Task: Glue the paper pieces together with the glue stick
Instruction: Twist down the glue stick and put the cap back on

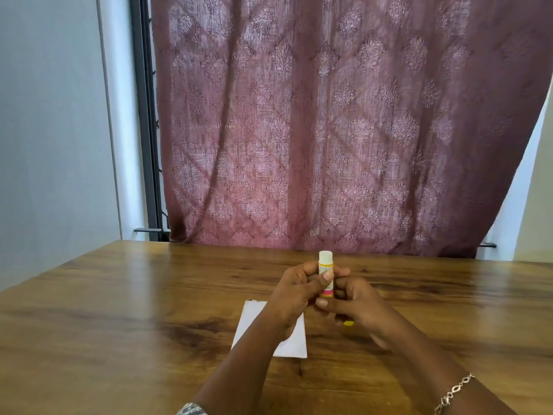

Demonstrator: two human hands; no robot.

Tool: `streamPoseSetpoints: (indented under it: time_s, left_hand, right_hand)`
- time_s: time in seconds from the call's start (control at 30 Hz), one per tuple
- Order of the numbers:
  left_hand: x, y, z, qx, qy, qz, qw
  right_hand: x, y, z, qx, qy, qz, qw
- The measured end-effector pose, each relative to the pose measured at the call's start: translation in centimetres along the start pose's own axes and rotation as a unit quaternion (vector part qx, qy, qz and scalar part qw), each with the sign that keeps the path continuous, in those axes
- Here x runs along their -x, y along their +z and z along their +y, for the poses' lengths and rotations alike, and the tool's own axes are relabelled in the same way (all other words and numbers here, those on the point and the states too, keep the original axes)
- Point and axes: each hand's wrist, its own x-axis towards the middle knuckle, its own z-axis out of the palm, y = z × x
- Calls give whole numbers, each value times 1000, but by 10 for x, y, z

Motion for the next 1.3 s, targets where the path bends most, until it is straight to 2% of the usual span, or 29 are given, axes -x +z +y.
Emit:
streamPoseSetpoints:
  time_s: [0.1,0.33,0.5,0.73,0.93,1.2,1.3]
  left_hand:
    - [0,0,-1,0,7,5,1000]
    - [-1,1,-1,3,2,-22,1000]
    - [-1,-2,-4,-4,11,-6,1000]
    - [-1,0,-2,-16,-7,-24,1000]
    - [0,-1,-2,-24,4,-16,1000]
    - [-1,0,-2,-10,-2,-37,999]
    - [-1,-1,-3,-12,0,-27,1000]
  right_hand:
    - [2,-3,-2,-21,-1,-32,999]
    - [-1,0,0,21,-10,32,999]
    - [2,-5,-2,19,3,-22,1000]
    - [1,-3,-2,31,2,16,999]
    - [3,-9,-2,2,16,-19,1000]
    - [1,-2,-2,22,11,22,999]
    - [1,-6,0,10,17,-16,1000]
